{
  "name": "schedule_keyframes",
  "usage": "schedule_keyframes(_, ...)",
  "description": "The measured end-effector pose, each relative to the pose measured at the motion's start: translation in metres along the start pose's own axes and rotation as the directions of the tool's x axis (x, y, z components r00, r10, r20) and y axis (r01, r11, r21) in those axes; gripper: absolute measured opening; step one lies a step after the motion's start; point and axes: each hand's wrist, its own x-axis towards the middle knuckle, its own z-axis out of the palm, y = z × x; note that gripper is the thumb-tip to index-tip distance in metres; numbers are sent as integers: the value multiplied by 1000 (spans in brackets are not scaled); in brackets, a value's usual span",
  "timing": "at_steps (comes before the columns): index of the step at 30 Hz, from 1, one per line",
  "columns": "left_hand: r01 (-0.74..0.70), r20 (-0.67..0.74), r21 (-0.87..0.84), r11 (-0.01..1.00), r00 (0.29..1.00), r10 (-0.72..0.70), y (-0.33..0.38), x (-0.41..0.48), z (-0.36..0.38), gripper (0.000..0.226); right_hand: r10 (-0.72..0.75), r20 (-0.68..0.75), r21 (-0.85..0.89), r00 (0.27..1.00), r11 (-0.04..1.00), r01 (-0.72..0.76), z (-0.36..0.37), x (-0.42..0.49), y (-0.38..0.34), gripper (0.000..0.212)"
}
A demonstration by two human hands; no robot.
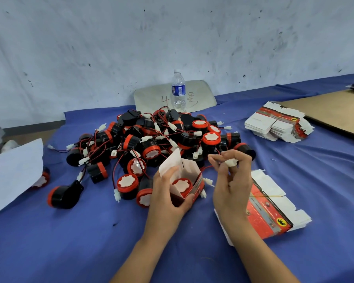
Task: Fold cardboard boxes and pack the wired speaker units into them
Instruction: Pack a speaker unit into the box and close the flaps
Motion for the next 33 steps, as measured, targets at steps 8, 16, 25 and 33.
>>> schedule_keyframes(8, -44, -14, 38, 998, 999, 44, 5, -1, -1, 43, 210, 74, 182, 975, 958, -220, 0, -1, 0, 35)
schedule_keyframes(16, -82, -12, 34, 996, 997, 82, 11, -2, -2, 50, 199, 196, 11, 960, 979, -205, 1, -5, 4, 45)
schedule_keyframes(25, -108, -28, 42, 993, 994, 109, 12, -2, -2, 67, -6, 372, -370, 928, 916, 154, 0, -6, 10, 27)
schedule_keyframes(33, -134, -14, 27, 991, 991, 134, 14, -3, 0, 82, -49, 426, -515, 903, 808, 287, 3, -8, 17, 31)
